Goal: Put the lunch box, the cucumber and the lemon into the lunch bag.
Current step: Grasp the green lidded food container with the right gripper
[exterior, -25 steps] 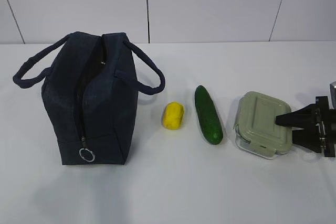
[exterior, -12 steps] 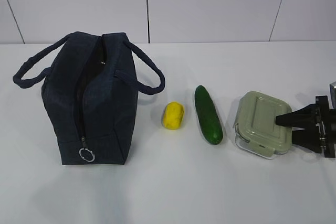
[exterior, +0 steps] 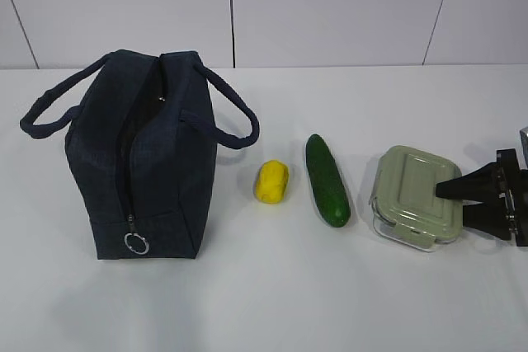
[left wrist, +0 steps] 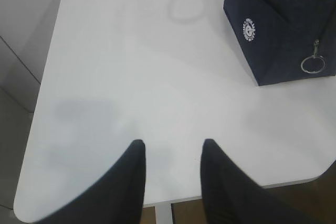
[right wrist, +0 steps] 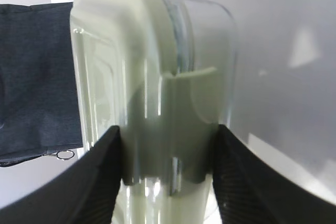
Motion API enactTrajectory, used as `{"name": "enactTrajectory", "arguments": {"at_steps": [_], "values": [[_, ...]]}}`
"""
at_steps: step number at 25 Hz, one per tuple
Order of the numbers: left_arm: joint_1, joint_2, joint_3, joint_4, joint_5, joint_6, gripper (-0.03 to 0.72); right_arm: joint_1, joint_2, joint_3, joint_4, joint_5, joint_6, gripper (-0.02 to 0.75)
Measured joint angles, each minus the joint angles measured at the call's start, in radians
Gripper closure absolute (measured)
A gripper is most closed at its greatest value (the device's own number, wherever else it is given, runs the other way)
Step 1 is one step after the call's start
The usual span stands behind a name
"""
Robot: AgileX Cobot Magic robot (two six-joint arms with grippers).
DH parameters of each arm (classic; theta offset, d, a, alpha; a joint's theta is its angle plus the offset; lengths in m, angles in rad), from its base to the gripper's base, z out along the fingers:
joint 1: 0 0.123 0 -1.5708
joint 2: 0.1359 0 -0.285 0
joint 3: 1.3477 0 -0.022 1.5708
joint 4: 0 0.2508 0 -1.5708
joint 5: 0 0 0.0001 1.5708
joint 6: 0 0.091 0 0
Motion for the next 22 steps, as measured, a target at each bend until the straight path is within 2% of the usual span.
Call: {"name": "enactTrajectory", "arguments": {"at_steps": [22], "values": [[0.000,0.000,0.000,0.000,0.000,0.000,0.450,0.000,-0.001,0.000,-0.007,0.000,0.030,0.348]]}}
